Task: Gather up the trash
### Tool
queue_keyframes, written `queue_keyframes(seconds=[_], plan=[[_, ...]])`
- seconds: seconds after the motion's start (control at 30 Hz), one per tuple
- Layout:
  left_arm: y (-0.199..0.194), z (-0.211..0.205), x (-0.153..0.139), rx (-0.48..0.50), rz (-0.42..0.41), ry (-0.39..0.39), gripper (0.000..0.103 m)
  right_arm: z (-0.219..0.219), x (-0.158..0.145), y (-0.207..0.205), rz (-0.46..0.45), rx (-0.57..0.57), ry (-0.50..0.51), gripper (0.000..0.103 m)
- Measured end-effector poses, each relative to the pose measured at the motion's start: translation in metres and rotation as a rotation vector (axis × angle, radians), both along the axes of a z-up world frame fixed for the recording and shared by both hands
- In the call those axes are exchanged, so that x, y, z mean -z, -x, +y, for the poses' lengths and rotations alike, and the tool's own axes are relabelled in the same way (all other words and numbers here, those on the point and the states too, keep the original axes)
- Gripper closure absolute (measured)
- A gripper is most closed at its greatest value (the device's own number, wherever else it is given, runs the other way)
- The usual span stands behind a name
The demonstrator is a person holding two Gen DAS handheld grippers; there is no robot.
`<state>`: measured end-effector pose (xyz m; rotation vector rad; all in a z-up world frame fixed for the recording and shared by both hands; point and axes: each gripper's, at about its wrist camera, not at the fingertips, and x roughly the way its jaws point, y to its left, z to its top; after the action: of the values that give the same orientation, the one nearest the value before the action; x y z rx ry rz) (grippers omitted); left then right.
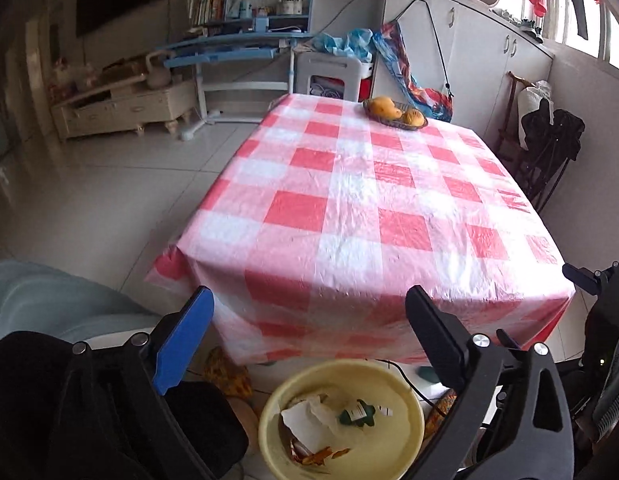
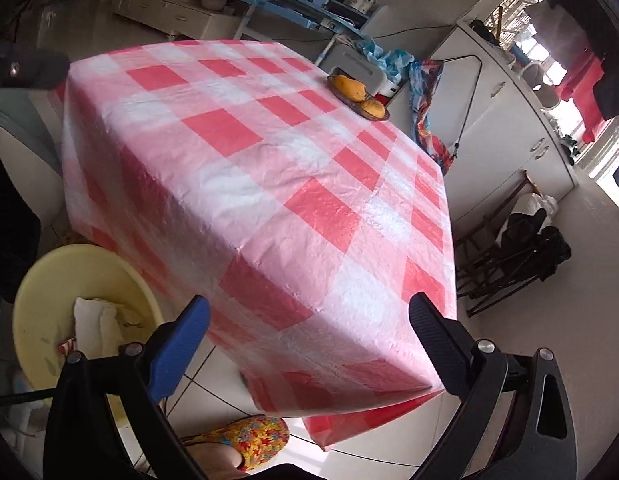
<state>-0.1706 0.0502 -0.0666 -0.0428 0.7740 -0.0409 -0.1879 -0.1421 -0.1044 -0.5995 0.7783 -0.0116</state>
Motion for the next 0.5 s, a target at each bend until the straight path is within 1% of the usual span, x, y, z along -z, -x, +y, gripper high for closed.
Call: queue_keyframes(seconds=[0.03, 0.1, 0.27, 0.4, 0.5], plan=[[0.0, 0.003, -0.006, -0.005, -0.006, -0.001, 0.007, -0.003, -0.001, -0.001, -0.007, 0.016, 0.0, 0.008], [-0.001, 0.007, -0.008, -0.016, -0.012, 0.002, 0.007, -0.01, -0.005, -0.005, -0.016, 0.049, -0.04, 0.008], [0.001, 0.013, -0.014, -0.033, -0.012, 0.014, 0.007, -0.027, -0.017, -0.008, -0.038, 0.107, -0.199, 0.008], [0.003, 0.012, -0.015, -0.037, -0.033, 0.004, 0.007, -0.03, -0.021, -0.008, -0.062, 0.125, -0.232, 0.008], [0.004, 0.009, -0.015, -0.03, -0.049, -0.034, 0.007, -0.034, -0.028, -0.007, -0.104, 0.148, -0.253, 0.008]])
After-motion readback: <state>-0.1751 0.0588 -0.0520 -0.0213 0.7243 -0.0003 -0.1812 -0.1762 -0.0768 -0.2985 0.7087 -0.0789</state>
